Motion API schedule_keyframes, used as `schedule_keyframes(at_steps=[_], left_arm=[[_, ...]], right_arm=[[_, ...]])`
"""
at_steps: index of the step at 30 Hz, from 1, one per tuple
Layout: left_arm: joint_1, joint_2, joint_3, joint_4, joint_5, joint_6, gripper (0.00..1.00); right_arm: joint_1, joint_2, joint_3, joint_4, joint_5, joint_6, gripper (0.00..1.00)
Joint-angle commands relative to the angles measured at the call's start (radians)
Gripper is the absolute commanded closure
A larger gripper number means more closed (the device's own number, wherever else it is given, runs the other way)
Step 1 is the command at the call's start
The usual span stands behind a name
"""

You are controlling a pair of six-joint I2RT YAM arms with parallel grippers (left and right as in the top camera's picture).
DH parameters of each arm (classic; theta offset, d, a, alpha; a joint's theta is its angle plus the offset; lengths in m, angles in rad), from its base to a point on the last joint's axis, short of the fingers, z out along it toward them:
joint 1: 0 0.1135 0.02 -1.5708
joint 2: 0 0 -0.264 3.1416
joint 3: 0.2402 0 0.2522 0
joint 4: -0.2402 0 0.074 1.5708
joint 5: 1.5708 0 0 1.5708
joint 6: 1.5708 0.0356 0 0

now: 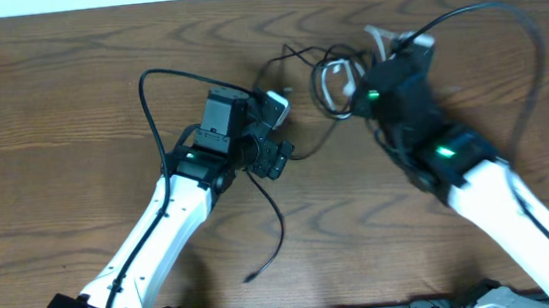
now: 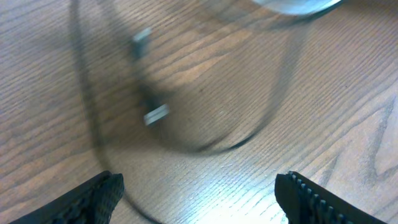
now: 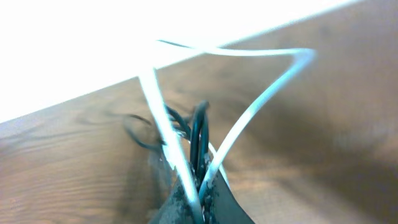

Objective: Untangle cables
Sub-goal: 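Lift the grasped loops upward with the right gripper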

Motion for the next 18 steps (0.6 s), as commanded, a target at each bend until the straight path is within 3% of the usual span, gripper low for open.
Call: schedule_keyframes(at_steps=[1,6,8,11,13,15,18], left_arm=[[-0.003,0.005,0.0,0.002,0.055,-0.008,0.19],[-0.003,0.005,0.0,0.129,0.327,-0.009,0.25],[-0.003,0.005,0.0,0.217,0.404,-0.009,0.36],[-0.003,0.005,0.0,0.327,0.436,-0.009,0.7],[-0.003,0.005,0.0,0.369,0.425,-0.008,0.87],[-0.003,0.005,0.0,0.376,0.401,-0.003,0.93],[-0.003,0.016,0.0,0.338,0.379,0.044,0.92]], right_arm=[[-0.005,-0.096,0.069,-0.051,-0.076,-0.229,0.99],[-0.005,-0.134,0.09,-0.116,-0.081,-0.233,0.99],[-0.005,-0.131,0.089,-0.14,-0.082,-0.233,0.99],[-0.005,-0.13,0.089,-0.159,-0.098,-0.233,0.99],[-0.004,-0.13,0.09,-0.158,-0.11,-0.233,0.99],[-0.005,-0.13,0.09,-0.158,-0.124,-0.233,0.99],[-0.005,-0.133,0.097,-0.159,-0.125,-0.233,0.99]])
